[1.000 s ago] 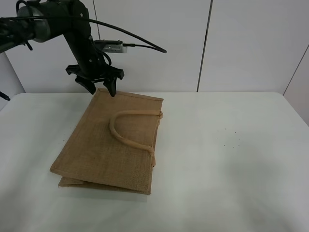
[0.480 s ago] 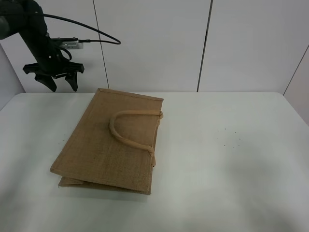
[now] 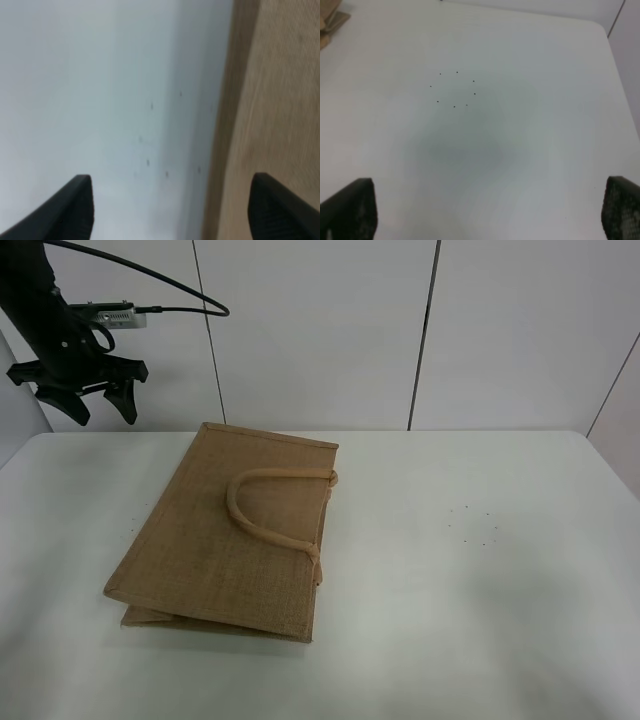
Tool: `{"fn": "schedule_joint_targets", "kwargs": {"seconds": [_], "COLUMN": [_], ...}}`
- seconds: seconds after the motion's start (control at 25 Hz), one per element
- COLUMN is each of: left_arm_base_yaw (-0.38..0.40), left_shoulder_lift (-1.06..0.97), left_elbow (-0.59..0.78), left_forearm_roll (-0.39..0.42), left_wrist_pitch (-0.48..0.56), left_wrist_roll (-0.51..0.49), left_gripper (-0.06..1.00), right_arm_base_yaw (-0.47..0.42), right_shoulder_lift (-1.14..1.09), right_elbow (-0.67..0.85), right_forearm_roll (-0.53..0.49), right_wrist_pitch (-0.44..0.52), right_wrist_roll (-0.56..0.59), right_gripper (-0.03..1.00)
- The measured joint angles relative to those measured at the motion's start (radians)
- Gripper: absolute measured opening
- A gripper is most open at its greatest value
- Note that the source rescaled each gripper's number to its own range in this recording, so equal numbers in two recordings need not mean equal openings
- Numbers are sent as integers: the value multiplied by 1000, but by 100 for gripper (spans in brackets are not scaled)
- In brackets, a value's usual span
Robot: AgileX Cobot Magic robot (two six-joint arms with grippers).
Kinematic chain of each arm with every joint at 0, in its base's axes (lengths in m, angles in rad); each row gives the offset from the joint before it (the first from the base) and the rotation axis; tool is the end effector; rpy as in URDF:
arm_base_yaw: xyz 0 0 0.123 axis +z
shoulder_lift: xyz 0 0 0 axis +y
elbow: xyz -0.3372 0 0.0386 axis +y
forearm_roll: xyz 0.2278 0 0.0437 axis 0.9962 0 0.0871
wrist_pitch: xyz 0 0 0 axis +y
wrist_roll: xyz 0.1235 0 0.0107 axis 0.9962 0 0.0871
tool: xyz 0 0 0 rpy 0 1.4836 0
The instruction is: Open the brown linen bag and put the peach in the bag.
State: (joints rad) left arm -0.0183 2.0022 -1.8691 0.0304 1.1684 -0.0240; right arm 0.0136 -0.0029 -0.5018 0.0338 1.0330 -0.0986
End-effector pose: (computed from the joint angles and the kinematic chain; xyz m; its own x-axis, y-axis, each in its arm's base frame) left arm 0.4508 -0.0048 0.3101 -0.9369 0.0051 -0.3494 -0.0028 0.9998 0.0220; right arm -0.0471 0.0030 0.2561 -0.4220 -0.0869 -0.9024 -0.0743 0.9954 -0.0611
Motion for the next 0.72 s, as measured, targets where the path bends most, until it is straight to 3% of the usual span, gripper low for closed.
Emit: {"fn": "schedule_joint_targets", "kwargs": {"seconds": [0.48, 0.72], "left_arm_base_yaw": [0, 0], "left_shoulder_lift": [-550, -836], "left_elbow": [727, 1026], "left_forearm_roll": [-10, -8], "left_wrist_pitch": [-2, -2], "left_wrist_roll": [0, 10], "left_gripper": [89, 89], "right_arm_base_yaw": [0, 0], "right_shoulder_lift": [0, 0], "right_elbow": [0, 0], "right_forearm_roll": [0, 0], "right_wrist_pitch": [0, 0], "right_wrist_roll": [2, 3], "right_gripper": [100, 100]}}
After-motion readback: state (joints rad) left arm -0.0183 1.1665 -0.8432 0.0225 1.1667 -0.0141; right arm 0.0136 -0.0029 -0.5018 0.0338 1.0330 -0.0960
